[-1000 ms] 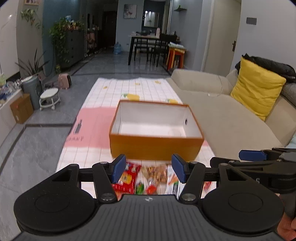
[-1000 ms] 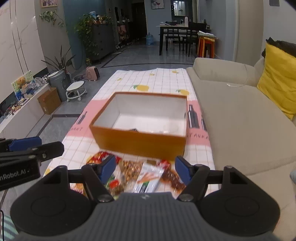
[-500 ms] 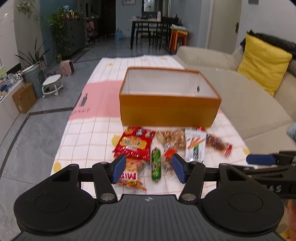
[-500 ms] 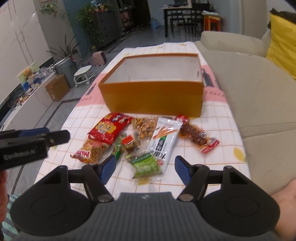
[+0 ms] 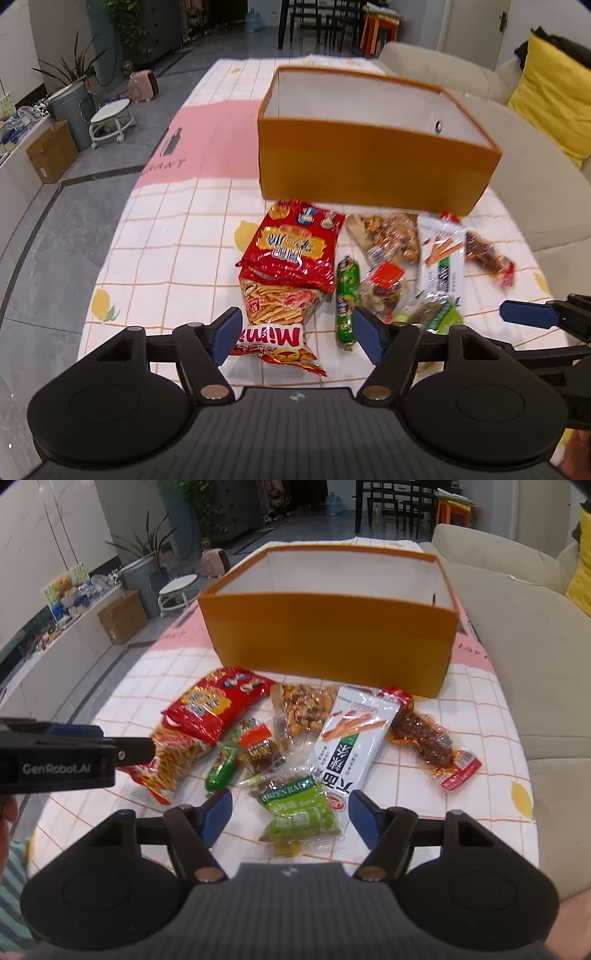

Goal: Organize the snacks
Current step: 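Grasp the red Mimi bag with the left tool while the right tool grasps the green raisin bag, then lift both bags into the orange box and open both tools to drop them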

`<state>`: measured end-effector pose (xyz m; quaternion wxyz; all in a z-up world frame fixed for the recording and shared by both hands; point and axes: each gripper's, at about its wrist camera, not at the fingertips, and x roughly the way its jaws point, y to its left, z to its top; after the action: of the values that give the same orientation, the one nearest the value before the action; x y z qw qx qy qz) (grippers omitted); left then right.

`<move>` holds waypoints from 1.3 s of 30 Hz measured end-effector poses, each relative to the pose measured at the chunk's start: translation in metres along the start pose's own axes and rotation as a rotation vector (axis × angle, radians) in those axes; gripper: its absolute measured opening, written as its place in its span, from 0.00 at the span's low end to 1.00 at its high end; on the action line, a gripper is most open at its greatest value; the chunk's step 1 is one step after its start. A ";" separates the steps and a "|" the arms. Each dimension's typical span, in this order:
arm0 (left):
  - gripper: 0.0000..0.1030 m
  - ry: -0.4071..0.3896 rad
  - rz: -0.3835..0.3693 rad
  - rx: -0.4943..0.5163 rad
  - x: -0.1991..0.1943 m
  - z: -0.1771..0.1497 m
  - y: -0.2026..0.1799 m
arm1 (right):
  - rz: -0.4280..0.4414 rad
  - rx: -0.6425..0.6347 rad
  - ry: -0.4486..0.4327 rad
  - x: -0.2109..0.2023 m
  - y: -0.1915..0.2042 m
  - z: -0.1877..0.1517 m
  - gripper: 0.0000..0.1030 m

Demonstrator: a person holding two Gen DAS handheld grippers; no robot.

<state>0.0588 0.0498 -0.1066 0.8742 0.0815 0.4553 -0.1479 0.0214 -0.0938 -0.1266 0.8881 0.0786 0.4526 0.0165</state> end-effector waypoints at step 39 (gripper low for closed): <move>0.42 0.090 -0.027 -0.075 -0.012 -0.011 -0.009 | 0.037 -0.012 0.107 0.003 0.003 0.000 0.40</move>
<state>0.0411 0.0468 -0.1032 0.8533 0.0489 0.5003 -0.1388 0.0235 -0.0909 -0.1282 0.8627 0.0808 0.4975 0.0400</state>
